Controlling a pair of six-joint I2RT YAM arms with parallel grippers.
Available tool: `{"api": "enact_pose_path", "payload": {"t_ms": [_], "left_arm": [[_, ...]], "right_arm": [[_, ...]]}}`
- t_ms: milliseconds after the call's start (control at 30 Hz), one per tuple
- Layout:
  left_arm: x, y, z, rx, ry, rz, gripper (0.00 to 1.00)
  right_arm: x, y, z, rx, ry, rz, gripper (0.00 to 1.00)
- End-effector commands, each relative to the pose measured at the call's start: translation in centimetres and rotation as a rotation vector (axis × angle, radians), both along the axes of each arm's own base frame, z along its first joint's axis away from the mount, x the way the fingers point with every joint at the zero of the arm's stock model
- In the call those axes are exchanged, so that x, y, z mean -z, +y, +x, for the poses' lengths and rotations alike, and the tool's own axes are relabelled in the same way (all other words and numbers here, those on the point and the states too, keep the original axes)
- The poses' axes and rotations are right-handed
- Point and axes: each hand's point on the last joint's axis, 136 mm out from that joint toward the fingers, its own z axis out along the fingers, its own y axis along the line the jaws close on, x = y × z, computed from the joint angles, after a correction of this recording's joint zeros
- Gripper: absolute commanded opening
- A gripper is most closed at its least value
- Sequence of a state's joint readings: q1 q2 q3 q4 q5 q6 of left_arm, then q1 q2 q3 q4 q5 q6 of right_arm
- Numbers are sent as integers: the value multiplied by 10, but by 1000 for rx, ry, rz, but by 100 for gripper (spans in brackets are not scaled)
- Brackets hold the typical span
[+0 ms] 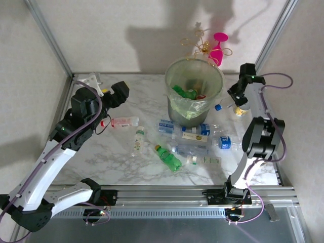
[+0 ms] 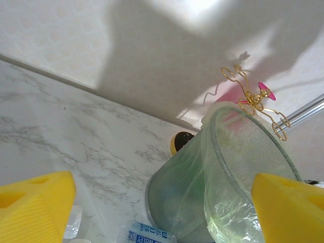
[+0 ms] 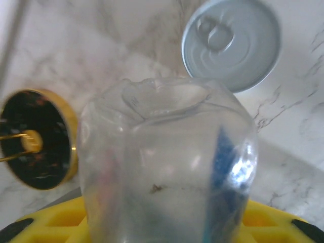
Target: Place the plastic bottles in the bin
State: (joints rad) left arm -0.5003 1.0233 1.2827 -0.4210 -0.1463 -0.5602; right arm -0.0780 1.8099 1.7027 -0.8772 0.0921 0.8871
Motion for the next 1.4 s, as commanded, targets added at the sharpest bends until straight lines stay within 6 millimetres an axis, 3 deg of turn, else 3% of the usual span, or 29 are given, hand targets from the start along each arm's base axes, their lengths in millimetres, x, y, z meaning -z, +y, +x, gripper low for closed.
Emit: {"api": "enact_pose_path", "payload": {"t_ms": [0,267,533,733,900,1067,1300,1367], "left_arm": [[-15,-7,5,35,-38,-16,89],[-27,-23,14,74,-54,-43,88],[-23,-40,13,124,-36,-92,86],[-26,-34,7,109,-47,-83,86],[-32,-33,5,108,-63,-84,86],[-38,-30,2,106,-80,-86,86],[-35,-24,-3,89,-80,-83,86],[-34,-23,-3,87,-77,-83,86]], "right_arm": [[-37,-11,-25,35,-30,-103,46],[-118,-18,-64,36,-205,-185,44],[-216,-1,-86,-73,-443,-264,43],[-296,7,-86,-129,-630,-331,41],[-337,46,-73,-281,-822,-229,41],[-343,98,-59,-485,-902,-181,41],[-301,160,-31,-711,-787,-149,41],[-285,167,-25,-730,-741,-142,41]]}}
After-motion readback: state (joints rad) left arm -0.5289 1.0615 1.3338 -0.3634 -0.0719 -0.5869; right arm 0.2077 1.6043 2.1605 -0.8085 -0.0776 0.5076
